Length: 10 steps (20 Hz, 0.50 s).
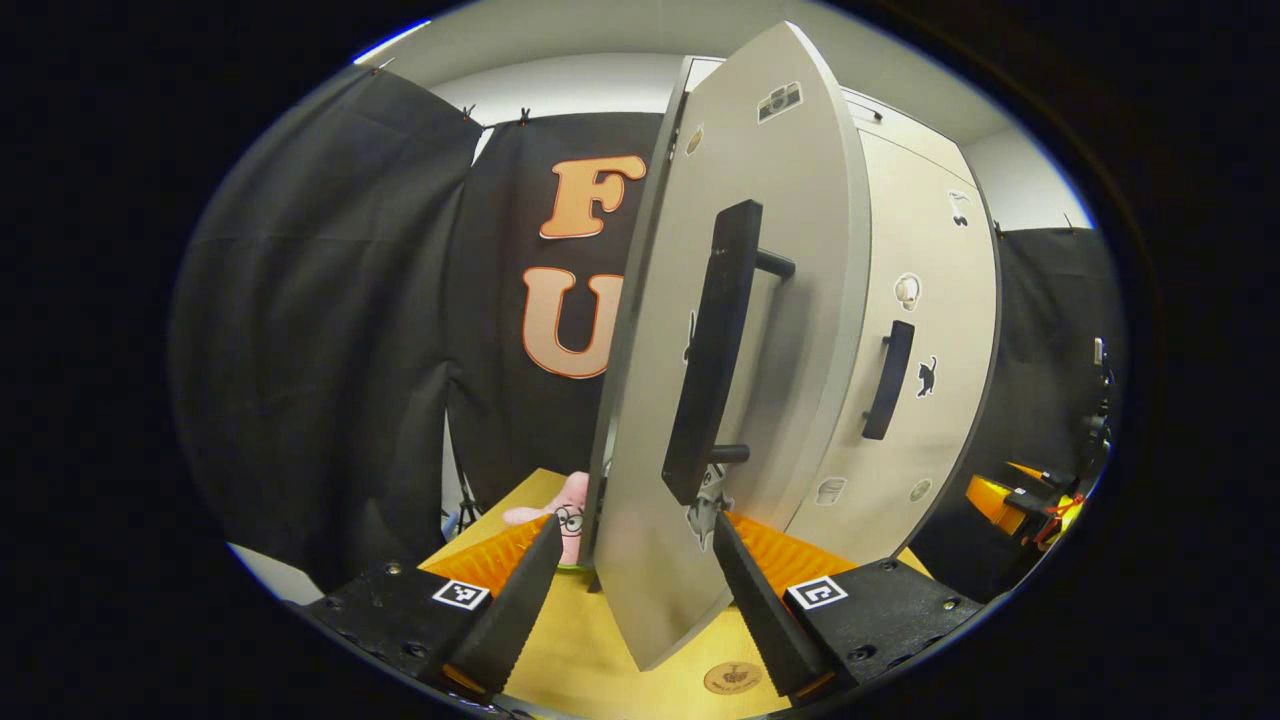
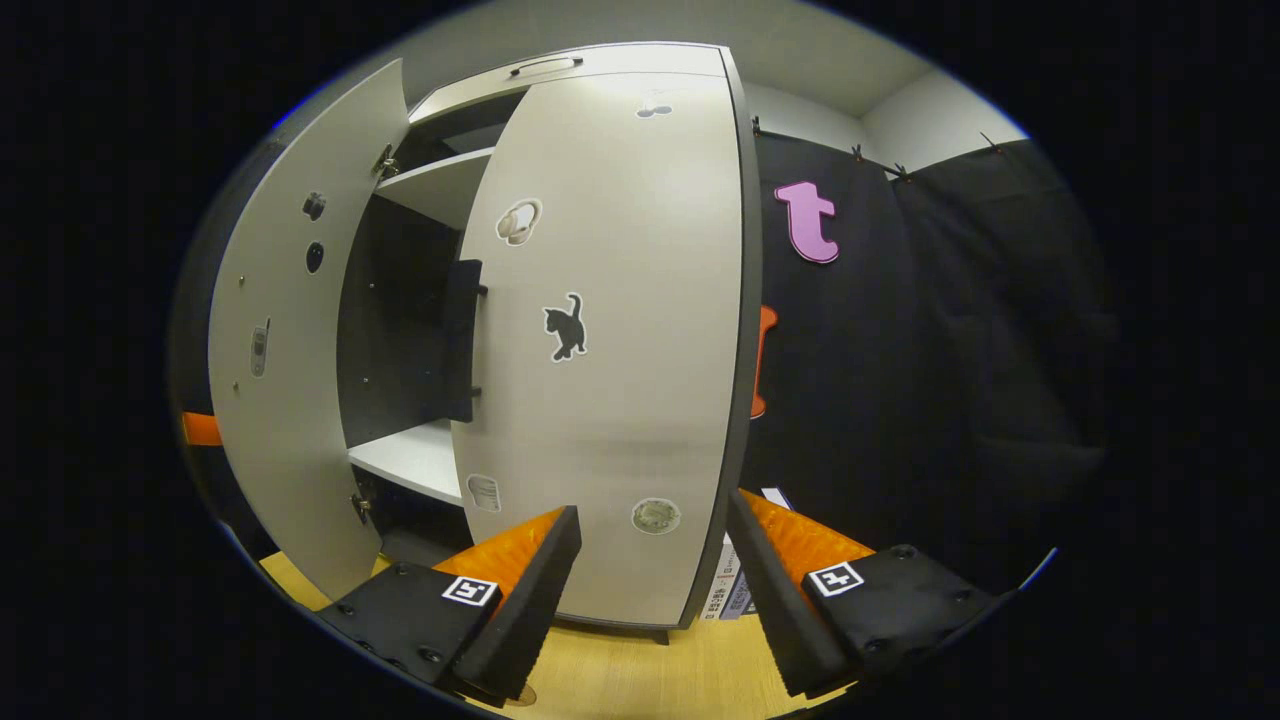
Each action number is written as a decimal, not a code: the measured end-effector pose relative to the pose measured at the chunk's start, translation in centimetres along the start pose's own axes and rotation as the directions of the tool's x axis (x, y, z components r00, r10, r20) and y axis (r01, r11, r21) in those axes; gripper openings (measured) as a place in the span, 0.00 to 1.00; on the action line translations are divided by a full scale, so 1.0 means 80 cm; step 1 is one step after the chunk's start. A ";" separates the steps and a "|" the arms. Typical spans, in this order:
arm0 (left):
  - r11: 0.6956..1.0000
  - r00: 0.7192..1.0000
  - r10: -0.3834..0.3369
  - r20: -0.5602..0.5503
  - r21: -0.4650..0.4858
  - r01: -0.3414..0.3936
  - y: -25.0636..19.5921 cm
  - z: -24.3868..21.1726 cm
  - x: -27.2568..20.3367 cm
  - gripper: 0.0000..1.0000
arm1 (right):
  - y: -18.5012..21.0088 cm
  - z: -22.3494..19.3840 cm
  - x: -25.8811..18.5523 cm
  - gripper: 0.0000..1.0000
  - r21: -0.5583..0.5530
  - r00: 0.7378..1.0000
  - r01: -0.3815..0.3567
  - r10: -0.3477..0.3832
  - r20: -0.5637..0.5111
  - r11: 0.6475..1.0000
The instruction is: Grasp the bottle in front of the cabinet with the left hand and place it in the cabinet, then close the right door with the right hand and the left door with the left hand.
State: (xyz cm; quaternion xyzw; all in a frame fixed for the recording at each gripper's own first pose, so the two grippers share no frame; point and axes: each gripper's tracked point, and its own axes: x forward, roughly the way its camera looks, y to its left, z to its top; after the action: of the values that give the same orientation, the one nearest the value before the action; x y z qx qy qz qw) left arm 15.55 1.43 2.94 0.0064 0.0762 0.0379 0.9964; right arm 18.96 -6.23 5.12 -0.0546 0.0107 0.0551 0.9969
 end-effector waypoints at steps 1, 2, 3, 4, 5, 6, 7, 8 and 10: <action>1.000 1.000 -0.014 -0.003 -0.014 0.014 -0.007 -0.002 0.004 0.93 | -0.004 0.000 0.000 0.97 -0.004 1.000 -0.001 0.001 0.001 1.000; 0.999 1.000 -0.029 -0.007 -0.032 0.029 -0.015 -0.004 0.011 0.93 | -0.008 0.000 -0.001 0.97 -0.006 1.000 -0.004 0.004 0.003 1.000; 0.998 0.999 -0.041 -0.013 -0.049 0.040 -0.023 -0.008 0.018 0.92 | -0.011 0.001 0.000 0.97 -0.007 1.000 -0.006 0.006 0.006 1.000; 0.997 0.998 -0.053 -0.016 -0.061 0.052 -0.030 -0.010 0.024 0.93 | -0.016 0.001 0.000 0.97 -0.011 1.000 -0.004 0.004 0.009 1.000; 0.996 0.998 -0.062 -0.016 -0.070 0.061 -0.037 -0.011 0.032 0.93 | -0.021 0.003 0.001 0.97 -0.016 1.000 -0.001 0.001 0.015 1.000; 0.995 0.997 -0.071 -0.016 -0.074 0.070 -0.046 -0.012 0.041 0.93 | -0.027 0.005 0.001 0.97 -0.022 1.000 0.003 -0.003 0.020 1.000; 0.994 0.996 -0.085 -0.016 -0.074 0.083 -0.057 -0.015 0.052 0.93 | -0.033 0.005 0.001 0.97 -0.027 1.000 0.008 -0.007 0.025 1.000; 0.992 0.995 -0.100 -0.018 -0.076 0.098 -0.069 -0.019 0.065 0.93 | -0.038 0.006 0.002 0.97 -0.032 1.000 0.010 -0.009 0.029 0.999; 0.989 0.991 -0.126 -0.036 -0.083 0.122 -0.095 -0.031 0.089 0.93 | -0.048 0.007 0.003 0.97 -0.035 0.999 0.016 -0.015 0.032 0.999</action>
State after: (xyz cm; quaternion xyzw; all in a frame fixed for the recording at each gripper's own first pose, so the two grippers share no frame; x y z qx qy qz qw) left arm 22.75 -5.56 -0.72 -0.0393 0.0955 -0.0210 0.9944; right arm 19.62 -9.93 6.11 -0.0711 -0.0066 0.0483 0.9963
